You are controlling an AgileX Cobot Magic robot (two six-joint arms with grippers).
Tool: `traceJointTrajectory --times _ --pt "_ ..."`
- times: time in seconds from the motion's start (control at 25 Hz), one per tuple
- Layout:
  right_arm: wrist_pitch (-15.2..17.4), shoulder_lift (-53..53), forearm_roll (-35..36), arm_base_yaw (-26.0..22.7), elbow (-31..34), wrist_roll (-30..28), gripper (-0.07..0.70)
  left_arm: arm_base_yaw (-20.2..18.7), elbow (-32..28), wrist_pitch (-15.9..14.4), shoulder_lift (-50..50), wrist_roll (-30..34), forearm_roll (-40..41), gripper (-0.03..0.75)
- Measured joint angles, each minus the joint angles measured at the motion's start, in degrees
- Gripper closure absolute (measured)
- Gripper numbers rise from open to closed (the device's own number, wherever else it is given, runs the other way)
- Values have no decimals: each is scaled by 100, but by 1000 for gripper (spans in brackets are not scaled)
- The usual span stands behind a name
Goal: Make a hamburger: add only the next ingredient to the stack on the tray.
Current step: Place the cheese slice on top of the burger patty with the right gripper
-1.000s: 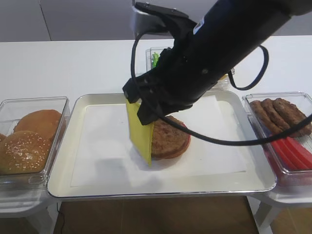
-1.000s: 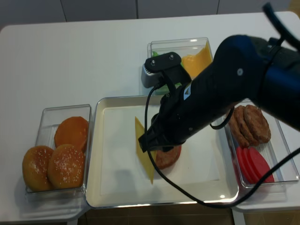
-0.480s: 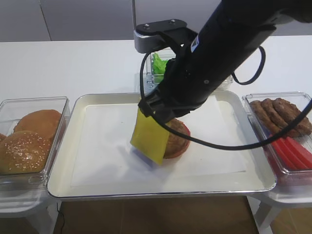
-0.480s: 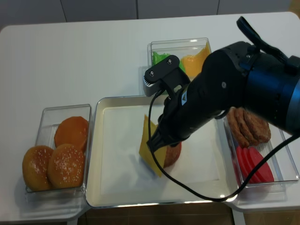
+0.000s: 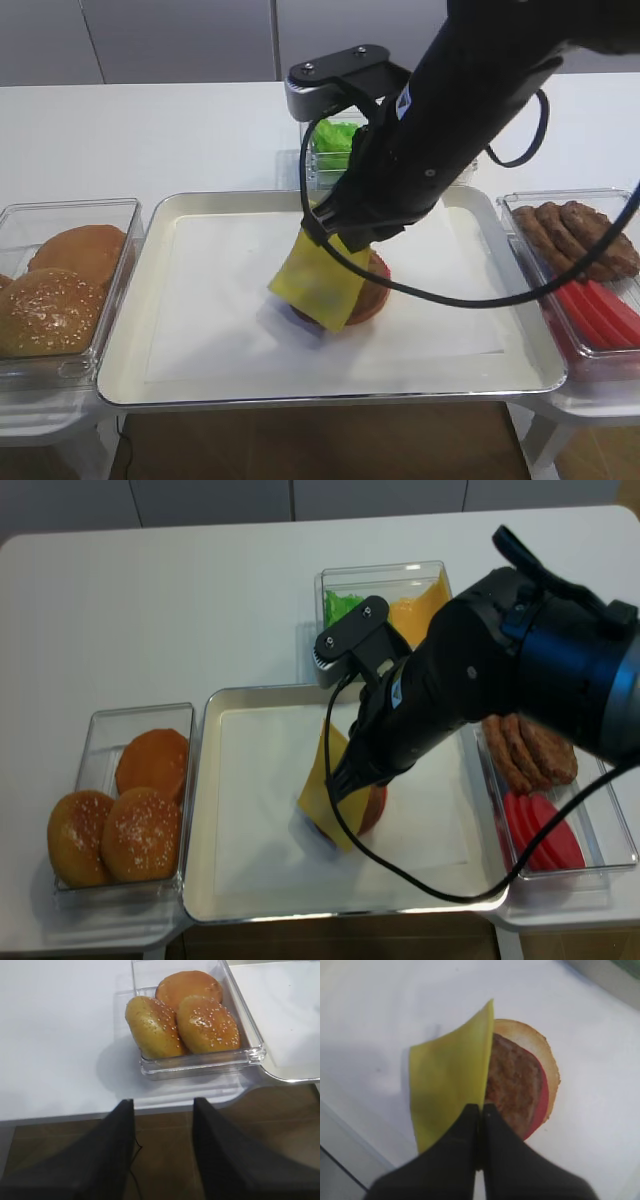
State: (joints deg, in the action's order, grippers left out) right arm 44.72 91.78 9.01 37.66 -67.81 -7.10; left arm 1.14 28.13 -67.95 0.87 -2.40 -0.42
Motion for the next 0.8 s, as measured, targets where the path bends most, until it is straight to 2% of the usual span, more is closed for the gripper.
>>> traceJointTrajectory --times 0.8 --pt "-68 274 -469 0 0 19 629 0 0 0 0 0 0 425"
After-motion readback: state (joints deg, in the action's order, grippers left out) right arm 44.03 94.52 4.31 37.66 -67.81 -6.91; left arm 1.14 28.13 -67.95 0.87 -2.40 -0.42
